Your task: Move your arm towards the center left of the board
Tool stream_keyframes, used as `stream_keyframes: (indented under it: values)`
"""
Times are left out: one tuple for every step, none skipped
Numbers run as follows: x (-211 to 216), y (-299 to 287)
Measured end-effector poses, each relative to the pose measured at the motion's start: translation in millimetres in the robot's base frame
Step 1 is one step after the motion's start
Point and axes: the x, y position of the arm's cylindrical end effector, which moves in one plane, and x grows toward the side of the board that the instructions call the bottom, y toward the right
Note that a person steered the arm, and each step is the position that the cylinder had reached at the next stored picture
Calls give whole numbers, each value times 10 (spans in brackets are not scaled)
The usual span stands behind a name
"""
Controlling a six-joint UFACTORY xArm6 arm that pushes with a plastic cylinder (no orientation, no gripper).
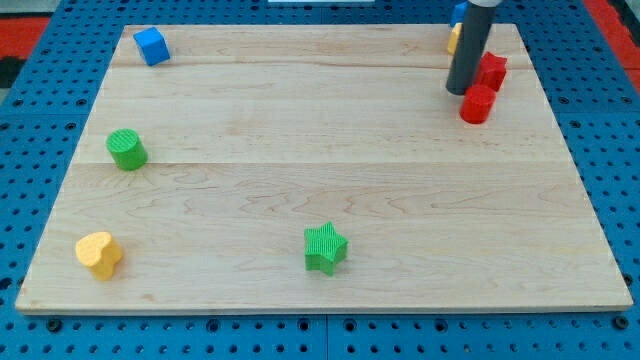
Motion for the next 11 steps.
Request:
stream_keyframes:
  values:
    - [45, 340]
    - [40, 187]
    - [-21, -383]
    - [44, -1119]
    - [124, -2018]
    - [124, -2892]
    - [179, -3748]
    - [372, -4556]
    - [946, -4709]
    - [1181, -4303]
    - [1090, -4144]
